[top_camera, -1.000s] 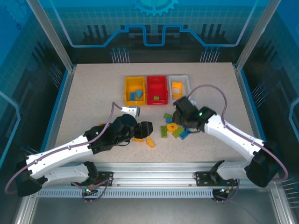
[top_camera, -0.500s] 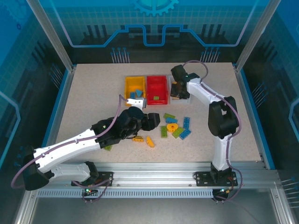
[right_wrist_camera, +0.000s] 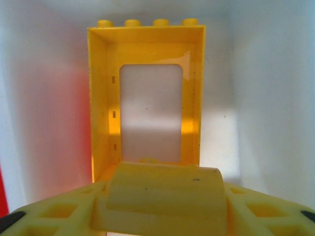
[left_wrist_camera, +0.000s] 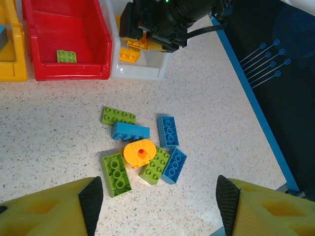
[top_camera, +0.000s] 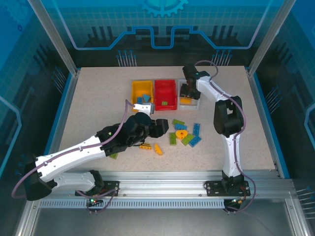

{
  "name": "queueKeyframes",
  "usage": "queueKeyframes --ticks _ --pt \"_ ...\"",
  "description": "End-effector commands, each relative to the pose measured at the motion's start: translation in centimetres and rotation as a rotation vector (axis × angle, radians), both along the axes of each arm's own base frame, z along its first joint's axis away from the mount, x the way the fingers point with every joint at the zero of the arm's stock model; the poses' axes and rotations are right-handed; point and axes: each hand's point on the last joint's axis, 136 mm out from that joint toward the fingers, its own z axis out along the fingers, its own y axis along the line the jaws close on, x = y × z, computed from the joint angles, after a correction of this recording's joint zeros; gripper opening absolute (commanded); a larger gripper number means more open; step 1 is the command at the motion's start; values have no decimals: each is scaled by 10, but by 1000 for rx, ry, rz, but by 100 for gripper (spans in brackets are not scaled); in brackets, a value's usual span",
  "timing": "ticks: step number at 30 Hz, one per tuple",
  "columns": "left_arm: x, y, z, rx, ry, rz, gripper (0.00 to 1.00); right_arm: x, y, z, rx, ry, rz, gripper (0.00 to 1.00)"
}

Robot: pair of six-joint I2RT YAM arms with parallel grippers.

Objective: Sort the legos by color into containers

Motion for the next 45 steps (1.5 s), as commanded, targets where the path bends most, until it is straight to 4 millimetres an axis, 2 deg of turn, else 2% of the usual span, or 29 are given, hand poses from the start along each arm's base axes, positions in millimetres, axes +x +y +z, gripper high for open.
queueKeyframes --ticks 1,9,15,18,20,23,25,28,31,34,37,39,43,45 --pt "0 2 3 9 -15 7 67 0 -1 15 16 -8 14 64" --pt "0 9 -1 29 -7 32 67 -1 3 65 31 -98 34 66" --pt "3 31 -10 107 36 109 67 -12 5 111 15 -205 52 61" --pt "8 45 -16 117 83 143 67 -27 5 142 14 -282 66 60" --pt "10 59 -21 134 116 173 67 -44 9 165 26 -343 93 59" --pt "13 85 -36 174 201 237 67 -78 24 179 35 -411 166 59" --pt "13 105 -50 206 262 283 68 -107 39 178 38 -442 236 59" --pt "16 134 -75 223 370 350 69 -161 78 171 84 -481 403 60" --pt "32 145 -97 264 414 333 72 -216 118 152 148 -493 570 64" --pt "54 147 -111 436 385 227 82 -253 138 130 176 -475 646 66" --pt "73 146 -137 598 400 74 83 -267 140 111 186 -422 625 66" --pt "82 149 -157 673 433 -9 83 -272 142 105 197 -409 616 66" --pt "97 156 -184 800 435 -122 83 -272 142 109 193 -421 612 67" --pt "104 159 -191 841 423 -146 84 -271 143 112 190 -427 615 67"
